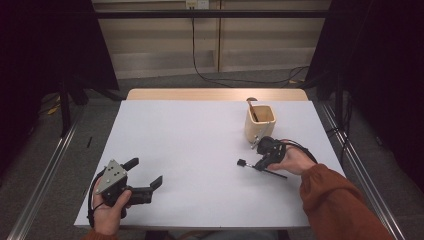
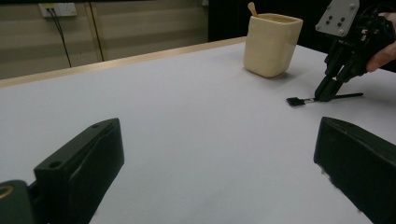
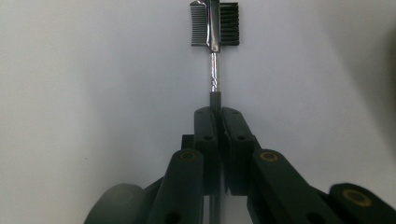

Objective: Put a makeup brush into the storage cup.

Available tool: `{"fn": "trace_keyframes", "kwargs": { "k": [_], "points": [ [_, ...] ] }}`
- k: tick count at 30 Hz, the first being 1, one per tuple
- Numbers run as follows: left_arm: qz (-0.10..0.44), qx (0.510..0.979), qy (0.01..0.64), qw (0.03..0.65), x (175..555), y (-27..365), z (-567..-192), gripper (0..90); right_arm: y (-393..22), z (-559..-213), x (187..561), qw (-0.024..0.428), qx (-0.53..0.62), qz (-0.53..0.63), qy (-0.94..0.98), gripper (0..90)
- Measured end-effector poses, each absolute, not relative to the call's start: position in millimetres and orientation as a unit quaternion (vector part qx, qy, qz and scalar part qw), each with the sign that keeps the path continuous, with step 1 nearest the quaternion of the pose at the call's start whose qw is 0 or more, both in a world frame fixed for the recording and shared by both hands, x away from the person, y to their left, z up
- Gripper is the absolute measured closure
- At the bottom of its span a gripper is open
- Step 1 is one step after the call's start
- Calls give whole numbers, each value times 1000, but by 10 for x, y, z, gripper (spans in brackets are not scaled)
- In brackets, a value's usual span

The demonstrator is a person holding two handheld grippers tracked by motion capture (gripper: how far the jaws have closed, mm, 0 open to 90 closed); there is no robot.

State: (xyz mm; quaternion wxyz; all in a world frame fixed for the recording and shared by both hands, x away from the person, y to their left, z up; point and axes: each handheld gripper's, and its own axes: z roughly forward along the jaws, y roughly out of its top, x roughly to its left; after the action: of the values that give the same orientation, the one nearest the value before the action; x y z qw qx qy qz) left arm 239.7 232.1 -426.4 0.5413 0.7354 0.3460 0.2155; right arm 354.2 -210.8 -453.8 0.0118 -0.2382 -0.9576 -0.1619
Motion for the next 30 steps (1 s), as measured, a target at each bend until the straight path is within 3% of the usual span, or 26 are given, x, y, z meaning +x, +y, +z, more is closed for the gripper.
{"fn": "trace_keyframes", "kwargs": {
  "k": [19,30],
  "points": [
    [217,735,345,542,2393,2321,-4261,18,-2163,-4433,3518,0,-268,-202,-942,855],
    [218,734,348,541,2396,2327,-4261,18,-2316,-4295,3450,-38,-303,-267,-914,855]
  ]
}}
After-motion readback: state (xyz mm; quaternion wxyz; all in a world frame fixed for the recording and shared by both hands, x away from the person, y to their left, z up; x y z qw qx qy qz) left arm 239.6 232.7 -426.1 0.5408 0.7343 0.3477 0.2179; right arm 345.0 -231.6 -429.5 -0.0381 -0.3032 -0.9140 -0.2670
